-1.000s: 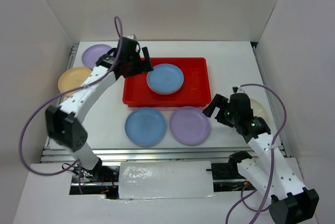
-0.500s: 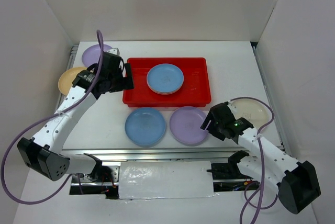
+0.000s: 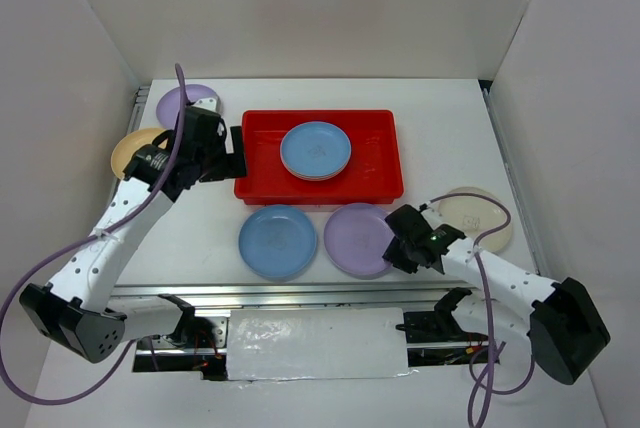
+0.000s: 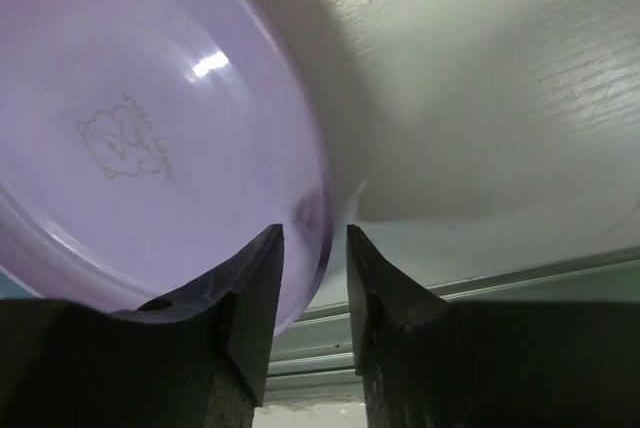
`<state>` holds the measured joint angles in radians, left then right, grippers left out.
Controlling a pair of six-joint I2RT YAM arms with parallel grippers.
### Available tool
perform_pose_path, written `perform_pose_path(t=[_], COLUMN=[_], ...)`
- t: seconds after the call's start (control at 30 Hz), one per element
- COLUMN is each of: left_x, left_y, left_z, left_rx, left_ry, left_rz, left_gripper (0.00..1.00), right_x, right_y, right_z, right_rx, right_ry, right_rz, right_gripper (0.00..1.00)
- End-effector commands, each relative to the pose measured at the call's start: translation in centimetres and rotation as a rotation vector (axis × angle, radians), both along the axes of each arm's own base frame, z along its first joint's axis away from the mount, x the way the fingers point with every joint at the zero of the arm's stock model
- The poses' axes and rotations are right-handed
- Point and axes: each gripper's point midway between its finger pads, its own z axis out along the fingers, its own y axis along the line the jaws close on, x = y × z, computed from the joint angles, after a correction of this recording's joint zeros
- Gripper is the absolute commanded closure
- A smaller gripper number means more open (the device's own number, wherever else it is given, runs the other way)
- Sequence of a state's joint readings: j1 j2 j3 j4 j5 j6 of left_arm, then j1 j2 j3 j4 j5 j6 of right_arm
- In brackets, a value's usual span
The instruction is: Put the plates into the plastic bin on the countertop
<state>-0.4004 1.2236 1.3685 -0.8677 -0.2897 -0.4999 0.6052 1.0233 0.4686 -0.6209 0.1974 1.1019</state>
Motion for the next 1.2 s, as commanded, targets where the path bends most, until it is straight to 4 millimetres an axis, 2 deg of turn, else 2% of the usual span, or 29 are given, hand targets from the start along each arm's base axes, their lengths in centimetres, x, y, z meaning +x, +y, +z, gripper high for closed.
perform_pose_path(t=[0.0,0.03,0.13,0.33,0.47,0.53,0.57,0.63,0.67,0.7,0.73,0.77,0.8,0.83,0.87,0.9,0.93,0.97,1.0,1.03,1.07,1.1,1.17], left_x=[-0.3,-0.4,-0.7,-1.3,-1.8,-1.8,-2.2,-2.5,-2.9,-3.3,-3.7,-4.0,-4.4,-5.0,-5.3,-5.7,-6.2,-6.5,-6.9,-7.2,-7.3,-7.6,-7.6], left_y=[-0.3,-0.2,0.8,1.7,1.7,1.6,1.7,1.5,1.4,1.3,1.2,1.1,1.0,1.1,1.1,0.7,0.5,0.2,-0.1,-0.4,-0.7,-0.9,-1.3], left_z=[1.3,1.4,1.7,1.4,1.5,1.4,0.8,0.0,-1.4,-2.2,-3.8,-4.3,-5.0,-6.6,-7.0,-7.7,-8.9,-9.4,-10.1,-11.3,-11.7,-12.5,-13.1], left_rx=[-0.019,-0.018,0.002,0.004,-0.029,-0.053,-0.06,-0.096,-0.103,-0.126,-0.128,-0.142,-0.16,-0.157,-0.168,-0.194,-0.2,-0.214,-0.225,-0.231,-0.239,-0.239,-0.241], left_ry=[-0.047,-0.052,-0.072,-0.07,-0.093,-0.102,-0.094,-0.085,-0.061,-0.043,-0.011,-0.006,0.01,0.044,0.044,0.063,0.083,0.098,0.123,0.143,0.146,0.163,0.169], left_rz=[-0.046,-0.047,-0.014,0.021,0.028,0.047,0.053,0.075,0.078,0.094,0.099,0.1,0.114,0.126,0.128,0.128,0.122,0.118,0.109,0.1,0.086,0.082,0.084], left_gripper=[0.01,0.01,0.01,0.01,0.01,0.01,0.01,0.01,0.01,0.01,0.01,0.01,0.01,0.01,0.01,0.01,0.01,0.01,0.01,0.01,0.01,0.01,0.01], right_x=[0.7,0.6,-0.2,-2.0,-2.6,-2.4,-1.8,-0.9,0.3,1.1,2.9,3.9,6.1,8.5,10.0,12.3,14.2,15.6,17.7,19.5,20.8,23.0,25.1], right_y=[-0.1,-0.2,-0.4,-0.3,-1.2,-1.1,-0.2,0.8,1.9,2.4,3.7,4.5,4.2,5.2,5.4,5.3,5.8,6.1,6.1,6.7,6.9,7.3,7.5], right_z=[1.0,1.0,1.5,4.7,9.2,11.0,12.9,13.9,15.7,16.4,17.6,18.0,17.4,19.7,20.3,19.2,22.2,22.8,21.3,23.7,23.6,22.9,21.7], right_rx=[0.001,-0.008,-0.006,0.055,0.09,0.106,0.144,0.12,0.154,0.147,0.126,0.126,0.064,0.1,0.095,0.047,0.061,0.064,0.025,0.051,0.052,0.047,0.026], right_ry=[-0.071,-0.078,-0.086,-0.148,-0.239,-0.284,-0.326,-0.346,-0.387,-0.4,-0.426,-0.424,-0.408,-0.47,-0.474,-0.432,-0.488,-0.485,-0.44,-0.484,-0.47,-0.424,-0.381], right_rz=[-0.065,-0.064,-0.074,-0.089,-0.101,-0.07,-0.049,0.016,0.021,0.034,0.079,0.102,0.109,0.104,0.105,0.107,0.102,0.11,0.123,0.129,0.137,0.157,0.179], right_gripper=[0.62,0.77,1.0,1.0,1.0,1.0,1.0,1.0,1.0,1.0,1.0,1.0,1.0,1.0,1.0,1.0,1.0,1.0,1.0,1.0,1.0,1.0,1.0])
